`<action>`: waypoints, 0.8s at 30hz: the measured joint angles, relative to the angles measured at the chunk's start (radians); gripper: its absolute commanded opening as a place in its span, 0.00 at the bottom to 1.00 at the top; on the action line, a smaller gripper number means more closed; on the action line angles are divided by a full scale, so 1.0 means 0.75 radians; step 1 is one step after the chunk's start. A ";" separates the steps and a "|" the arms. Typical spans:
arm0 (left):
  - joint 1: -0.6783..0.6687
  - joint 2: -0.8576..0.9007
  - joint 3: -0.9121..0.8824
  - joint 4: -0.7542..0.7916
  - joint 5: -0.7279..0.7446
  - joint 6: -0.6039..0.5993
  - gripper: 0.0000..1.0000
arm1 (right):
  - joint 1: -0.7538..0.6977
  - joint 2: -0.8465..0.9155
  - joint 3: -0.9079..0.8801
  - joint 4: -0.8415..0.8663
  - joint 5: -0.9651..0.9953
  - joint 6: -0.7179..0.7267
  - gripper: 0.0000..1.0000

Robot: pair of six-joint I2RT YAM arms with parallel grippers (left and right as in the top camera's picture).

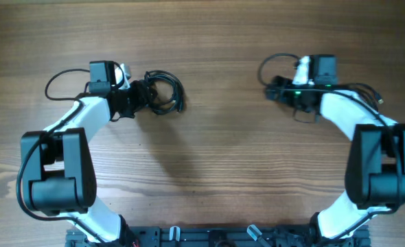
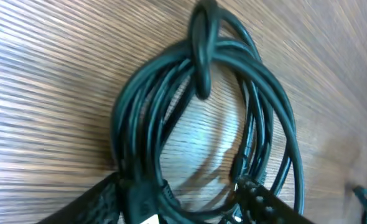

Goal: Untangle cables

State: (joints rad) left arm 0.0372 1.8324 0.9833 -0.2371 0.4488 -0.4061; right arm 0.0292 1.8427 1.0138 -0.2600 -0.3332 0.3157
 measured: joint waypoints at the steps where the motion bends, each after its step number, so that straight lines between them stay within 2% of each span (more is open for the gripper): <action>1: -0.017 0.000 -0.001 0.003 -0.006 0.006 0.41 | 0.041 0.006 -0.002 0.018 -0.027 0.001 0.99; 5: -0.130 0.000 -0.001 0.008 -0.010 0.001 0.36 | 0.158 0.008 -0.008 0.036 -0.080 0.006 1.00; 10: -0.277 0.000 -0.001 -0.018 -0.023 0.001 0.26 | 0.157 0.008 -0.009 0.034 -0.094 0.021 1.00; 19: -0.556 0.000 -0.004 -0.223 -0.066 0.000 0.22 | 0.157 0.008 -0.009 0.030 -0.094 0.026 1.00; 24: -0.639 -0.023 0.021 -0.349 -0.182 -0.037 0.21 | 0.157 0.008 -0.009 0.030 -0.094 0.026 1.00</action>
State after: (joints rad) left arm -0.4423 1.8153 0.9993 -0.4988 0.3126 -0.4335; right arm 0.1471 1.8488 1.0073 -0.2375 -0.4034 0.3355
